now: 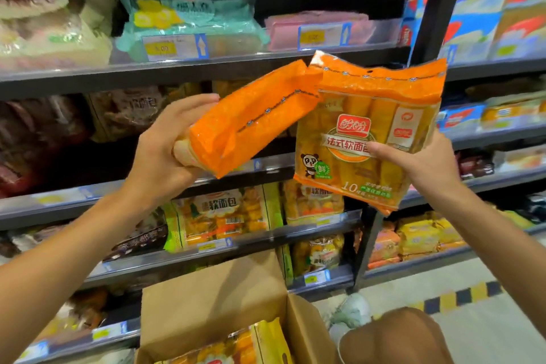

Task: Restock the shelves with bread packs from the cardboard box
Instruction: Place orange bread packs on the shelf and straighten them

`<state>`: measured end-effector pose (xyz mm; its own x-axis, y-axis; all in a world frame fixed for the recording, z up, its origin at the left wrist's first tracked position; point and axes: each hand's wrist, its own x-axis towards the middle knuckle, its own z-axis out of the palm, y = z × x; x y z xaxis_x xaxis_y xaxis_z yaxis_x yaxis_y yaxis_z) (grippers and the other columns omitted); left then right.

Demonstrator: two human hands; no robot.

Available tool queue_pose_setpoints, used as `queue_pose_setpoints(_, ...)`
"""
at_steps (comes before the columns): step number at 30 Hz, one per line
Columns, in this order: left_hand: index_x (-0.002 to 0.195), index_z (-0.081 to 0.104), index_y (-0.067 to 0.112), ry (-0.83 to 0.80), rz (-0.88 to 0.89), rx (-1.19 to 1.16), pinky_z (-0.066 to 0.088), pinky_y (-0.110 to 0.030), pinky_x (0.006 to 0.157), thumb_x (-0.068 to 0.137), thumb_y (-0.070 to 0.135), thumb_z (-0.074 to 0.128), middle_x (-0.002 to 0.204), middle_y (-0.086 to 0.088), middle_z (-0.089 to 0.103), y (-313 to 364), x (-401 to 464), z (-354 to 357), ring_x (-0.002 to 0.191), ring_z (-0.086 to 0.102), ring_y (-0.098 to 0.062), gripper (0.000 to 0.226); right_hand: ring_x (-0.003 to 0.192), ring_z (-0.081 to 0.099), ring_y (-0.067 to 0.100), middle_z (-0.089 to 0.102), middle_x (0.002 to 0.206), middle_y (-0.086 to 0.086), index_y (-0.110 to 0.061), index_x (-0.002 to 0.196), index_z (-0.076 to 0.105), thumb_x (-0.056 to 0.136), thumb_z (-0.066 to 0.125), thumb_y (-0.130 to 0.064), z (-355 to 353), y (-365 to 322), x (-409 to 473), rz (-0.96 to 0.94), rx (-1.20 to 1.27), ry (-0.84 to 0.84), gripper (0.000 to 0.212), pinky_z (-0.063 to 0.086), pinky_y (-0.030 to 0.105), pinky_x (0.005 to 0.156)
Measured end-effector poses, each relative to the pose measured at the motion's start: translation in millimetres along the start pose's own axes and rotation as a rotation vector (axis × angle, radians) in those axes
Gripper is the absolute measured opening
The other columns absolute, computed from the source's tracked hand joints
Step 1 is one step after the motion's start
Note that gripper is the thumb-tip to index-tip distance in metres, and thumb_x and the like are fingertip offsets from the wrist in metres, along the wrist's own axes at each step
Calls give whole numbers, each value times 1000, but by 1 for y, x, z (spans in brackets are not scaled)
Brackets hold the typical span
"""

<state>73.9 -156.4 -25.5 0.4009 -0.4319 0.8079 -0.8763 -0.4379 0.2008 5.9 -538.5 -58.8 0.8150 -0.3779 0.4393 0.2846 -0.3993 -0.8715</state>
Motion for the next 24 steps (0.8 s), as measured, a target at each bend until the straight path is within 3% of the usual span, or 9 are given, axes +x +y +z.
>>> queue_pose_setpoints(2, 135, 57, 3, -2, 79, 141, 40, -49, 109, 77, 30, 84, 142, -15, 49, -11, 7, 8, 132, 47, -34, 70, 88, 67, -13, 69, 104, -23, -28, 122, 63, 68, 88, -36, -5, 3, 2, -8, -8, 20, 60, 52, 6, 65)
queue_pose_setpoints(5, 136, 61, 18, 41, 77, 309, 39, -49, 104, 82, 38, 81, 138, -6, 40, -27, 15, 21, 121, 46, -38, 61, 86, 65, -17, 68, 105, -22, -23, 126, 62, 68, 89, -35, -11, 7, 6, -19, -30, 58, 65, 51, 5, 65)
queue_pose_setpoints(8, 120, 63, 31, 32, -135, 257, 45, -52, 94, 91, 28, 71, 121, 0, 50, -43, 18, 39, 110, 51, -40, 30, 96, 67, -5, 70, 111, -14, -23, 128, 61, 63, 89, -41, -13, 9, 10, -19, -10, 88, 72, 55, 17, 76)
queue_pose_setpoints(10, 122, 58, 17, -36, -272, 319, 49, -52, 93, 84, 5, 73, 123, -9, 53, -51, 19, 50, 112, 53, -40, 43, 97, 67, -4, 70, 110, -16, -24, 124, 62, 63, 89, -41, -13, 10, 12, -10, 7, 108, 69, 55, 22, 78)
queue_pose_setpoints(13, 123, 61, 13, -80, -296, 275, 50, -40, 93, 79, 17, 83, 126, -6, 55, -62, 16, 60, 114, 54, -23, 49, 89, 65, -12, 66, 103, -23, -29, 118, 60, 66, 90, -36, -9, 11, 13, -26, 9, 133, 61, 54, 15, 73)
queue_pose_setpoints(17, 126, 58, 20, 76, -629, 4, 45, -24, 89, 85, 34, 78, 120, 8, 61, -65, 24, 84, 110, 55, -7, 47, 95, 66, -8, 67, 108, -20, -25, 124, 59, 65, 91, -39, -7, 16, 16, -36, 4, 162, 69, 55, 13, 74)
queue_pose_setpoints(21, 124, 60, 5, 201, -1036, 37, 49, -34, 89, 87, 40, 74, 122, -10, 66, -81, 42, 103, 114, 62, -26, 53, 91, 65, -14, 66, 106, -23, -23, 125, 58, 66, 91, -36, -3, 20, 16, -42, 16, 174, 69, 54, 8, 71)
queue_pose_setpoints(24, 126, 59, -2, 166, -1197, 64, 50, -38, 91, 92, 32, 64, 124, -18, 64, -92, 58, 110, 114, 62, -34, 48, 93, 67, -10, 68, 107, -21, -19, 127, 60, 66, 91, -37, 0, 24, 16, -40, 21, 190, 71, 55, 10, 73)
